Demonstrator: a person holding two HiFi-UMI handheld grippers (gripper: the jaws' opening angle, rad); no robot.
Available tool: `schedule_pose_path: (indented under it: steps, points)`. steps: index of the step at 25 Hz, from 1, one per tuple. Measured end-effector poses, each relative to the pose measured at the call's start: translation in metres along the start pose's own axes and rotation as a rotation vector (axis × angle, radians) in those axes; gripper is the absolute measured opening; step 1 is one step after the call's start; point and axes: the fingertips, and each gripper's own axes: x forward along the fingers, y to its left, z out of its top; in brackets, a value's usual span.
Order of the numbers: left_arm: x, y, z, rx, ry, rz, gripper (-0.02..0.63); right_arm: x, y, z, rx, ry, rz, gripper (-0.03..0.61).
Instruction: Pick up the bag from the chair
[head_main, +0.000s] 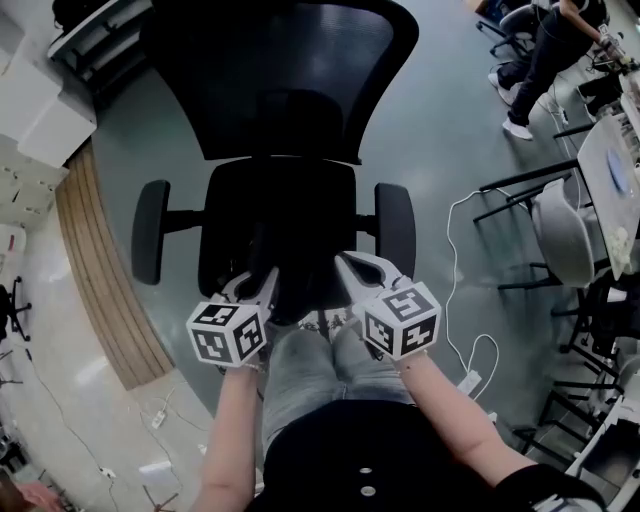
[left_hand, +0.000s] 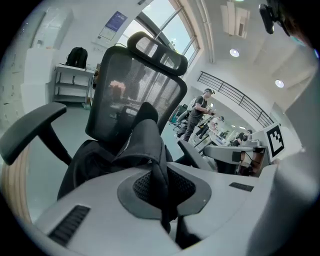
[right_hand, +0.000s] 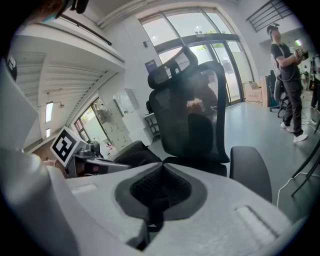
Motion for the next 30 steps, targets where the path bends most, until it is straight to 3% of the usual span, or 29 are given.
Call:
schedule_pose_path:
  steps: [10, 23, 30]
  points:
    - [-0.025, -0.017, 0.028, -0.044, -0.096, -0.029, 0.028, -0.009, 0.015, 0.042, -0.093, -0.064, 0.031, -0.002]
    - [-0.057, -0.041, 0.062, -0.091, -0.223, -0.056, 0.028, -0.030, 0.031, 0.079, -0.111, -0.154, 0.075, -0.002]
    - [-0.074, -0.069, 0.083, -0.052, -0.293, -0.115, 0.029, -0.048, 0.043, 0.103, -0.137, -0.218, 0.120, -0.002]
